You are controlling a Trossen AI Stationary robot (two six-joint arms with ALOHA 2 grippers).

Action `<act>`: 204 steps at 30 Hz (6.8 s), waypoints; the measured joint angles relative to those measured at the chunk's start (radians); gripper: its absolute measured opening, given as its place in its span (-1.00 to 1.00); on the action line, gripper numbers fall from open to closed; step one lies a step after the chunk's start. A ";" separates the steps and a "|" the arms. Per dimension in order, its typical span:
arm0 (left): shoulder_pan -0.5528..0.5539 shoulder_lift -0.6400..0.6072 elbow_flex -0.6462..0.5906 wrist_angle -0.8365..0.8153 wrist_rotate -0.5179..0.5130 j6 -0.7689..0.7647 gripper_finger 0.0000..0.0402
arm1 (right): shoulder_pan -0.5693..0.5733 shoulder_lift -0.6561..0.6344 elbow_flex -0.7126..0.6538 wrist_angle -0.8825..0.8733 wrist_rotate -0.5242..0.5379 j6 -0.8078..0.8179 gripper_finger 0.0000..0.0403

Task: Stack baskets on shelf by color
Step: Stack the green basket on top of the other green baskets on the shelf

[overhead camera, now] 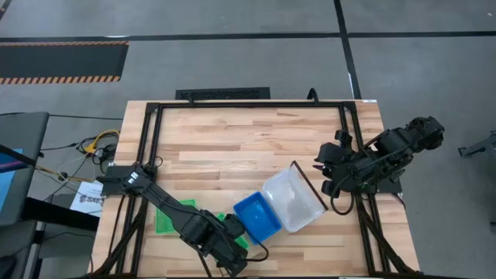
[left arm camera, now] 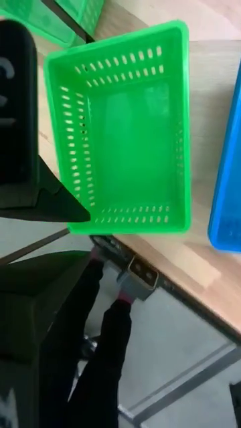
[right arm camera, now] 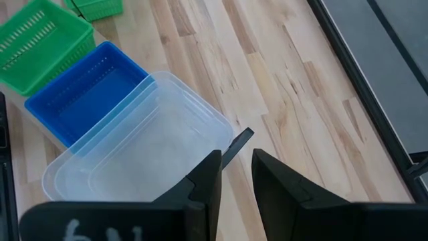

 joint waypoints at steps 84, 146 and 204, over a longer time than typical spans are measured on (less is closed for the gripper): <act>0.216 -0.885 -1.577 0.430 0.138 0.506 -0.61 | -0.003 0.000 0.000 0.000 0.008 0.060 -0.47; 0.342 -0.887 -1.119 -0.033 -0.109 0.922 -1.00 | -0.003 0.000 0.000 0.002 0.010 0.089 -0.47; 0.243 -0.080 -0.145 -0.120 0.230 1.783 -1.00 | 0.000 0.003 0.000 -0.007 0.012 0.141 -0.47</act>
